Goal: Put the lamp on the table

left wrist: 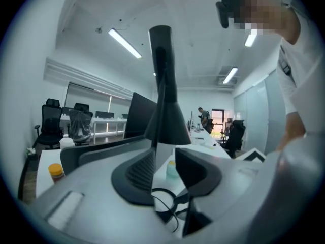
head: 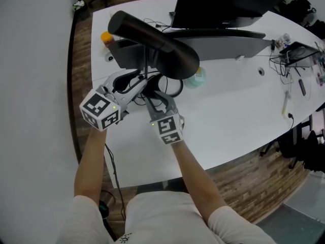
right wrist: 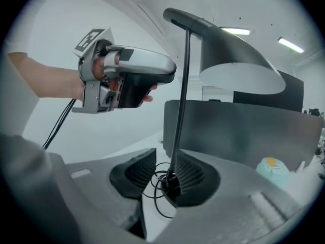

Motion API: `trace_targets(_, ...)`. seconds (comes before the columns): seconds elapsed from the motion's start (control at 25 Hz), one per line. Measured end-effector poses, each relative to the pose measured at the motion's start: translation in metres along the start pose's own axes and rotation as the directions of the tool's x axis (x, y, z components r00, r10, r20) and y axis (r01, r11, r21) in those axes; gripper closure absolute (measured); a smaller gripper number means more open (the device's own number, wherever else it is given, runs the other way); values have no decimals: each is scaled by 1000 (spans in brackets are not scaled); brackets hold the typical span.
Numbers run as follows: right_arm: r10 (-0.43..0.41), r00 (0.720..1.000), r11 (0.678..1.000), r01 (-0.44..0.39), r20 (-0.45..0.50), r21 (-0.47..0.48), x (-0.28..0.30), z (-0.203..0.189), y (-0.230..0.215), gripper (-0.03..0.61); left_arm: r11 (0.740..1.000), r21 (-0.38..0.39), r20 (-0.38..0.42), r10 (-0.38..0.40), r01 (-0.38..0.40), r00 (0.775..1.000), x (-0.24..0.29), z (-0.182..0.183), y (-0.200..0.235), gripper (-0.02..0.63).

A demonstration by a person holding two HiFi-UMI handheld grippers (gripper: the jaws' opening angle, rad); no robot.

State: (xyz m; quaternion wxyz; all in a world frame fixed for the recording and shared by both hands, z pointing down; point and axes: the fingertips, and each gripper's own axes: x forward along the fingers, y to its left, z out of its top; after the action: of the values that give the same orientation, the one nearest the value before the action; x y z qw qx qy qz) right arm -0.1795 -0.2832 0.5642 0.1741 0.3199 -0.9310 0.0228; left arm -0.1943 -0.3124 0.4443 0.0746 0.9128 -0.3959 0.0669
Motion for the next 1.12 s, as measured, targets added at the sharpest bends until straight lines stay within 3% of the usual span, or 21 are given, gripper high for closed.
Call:
trace_targets(0.12,32,999,999,-32,3,10,-13,3,4,476,999,-22,12,32,-31,999,-6,1,-8,518)
trace_targets(0.2,47,999,999,-47,8,9,-24,5,7,543,997,-45,22,60,-59,998,-13,1,-14,562)
trace_targets(0.36,95,995,995,-95,16,23,-49,9,17,566,993,-66,21,100,-98,995,-26,0,-33,577)
trace_targets(0.68,141,988,970,-149,58,190,-123,6,11,577,975,-123,23,191,-187,981,-52,-5,-90,620)
trace_targets(1.12,239,962,963,-252,133,93,-256,27,16,577,962,-165,32,227,-219,973,-83,-6,-203,618)
